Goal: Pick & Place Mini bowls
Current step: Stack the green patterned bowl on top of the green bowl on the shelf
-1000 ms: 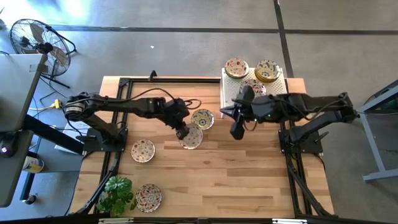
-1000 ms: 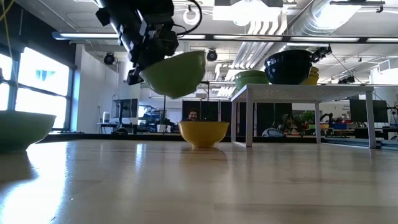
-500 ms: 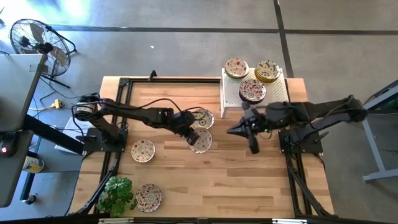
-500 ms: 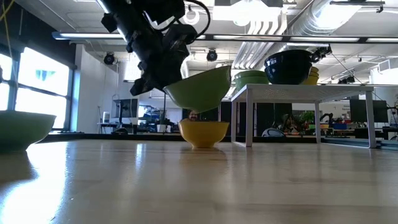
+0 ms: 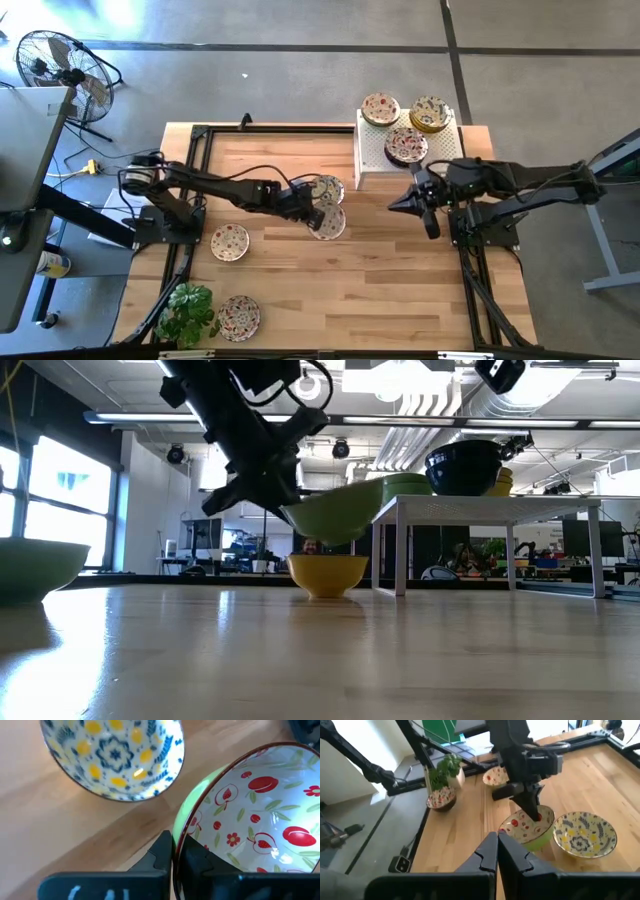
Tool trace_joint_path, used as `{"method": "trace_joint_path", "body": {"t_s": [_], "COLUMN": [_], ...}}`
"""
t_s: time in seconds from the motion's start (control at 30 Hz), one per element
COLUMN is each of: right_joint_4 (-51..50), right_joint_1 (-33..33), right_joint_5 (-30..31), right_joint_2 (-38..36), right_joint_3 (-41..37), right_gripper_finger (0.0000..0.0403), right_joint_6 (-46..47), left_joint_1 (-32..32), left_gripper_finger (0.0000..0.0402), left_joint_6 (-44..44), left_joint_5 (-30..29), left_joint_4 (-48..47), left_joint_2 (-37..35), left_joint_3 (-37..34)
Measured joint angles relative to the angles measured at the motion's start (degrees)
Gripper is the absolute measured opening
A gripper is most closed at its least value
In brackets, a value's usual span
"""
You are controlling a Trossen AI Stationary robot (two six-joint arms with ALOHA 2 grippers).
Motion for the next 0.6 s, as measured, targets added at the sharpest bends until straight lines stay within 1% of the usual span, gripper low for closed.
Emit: {"method": "trace_joint_path", "body": {"t_s": [0.2, 0.3, 0.4, 0.5, 0.6], "right_joint_4": [-0.3, -0.2, -0.2, -0.2, -0.2], "right_joint_1": [0.0, -0.1, -0.1, -0.1, -0.1], "right_joint_5": [0.1, 1.1, 1.2, 1.2, 1.6], "right_joint_2": [0.0, 0.0, 0.0, 0.0, 0.0], "right_joint_3": [0.0, 0.0, 0.0, 0.0, 0.0], "right_gripper_finger": [0.0, 0.0, 0.0, 0.0, 0.0], "right_joint_6": [-2.1, -2.8, -2.8, -2.5, -2.5], "left_joint_1": [-0.7, -0.7, -0.7, -0.7, -0.7], "left_gripper_finger": [0.0009, 0.0009, 0.0009, 0.0009, 0.0009], "left_joint_6": [-4.8, -7.5, -9.3, -10.6, -12.3], "left_joint_5": [0.9, 2.1, 4.0, 6.6, 7.6], "left_joint_4": [0.2, 0.0, 0.8, -0.1, -1.6], "left_joint_2": [2.9, 4.6, 6.1, 6.3, 6.3], "left_joint_3": [0.0, -0.1, -0.1, -0.1, -0.1]}}
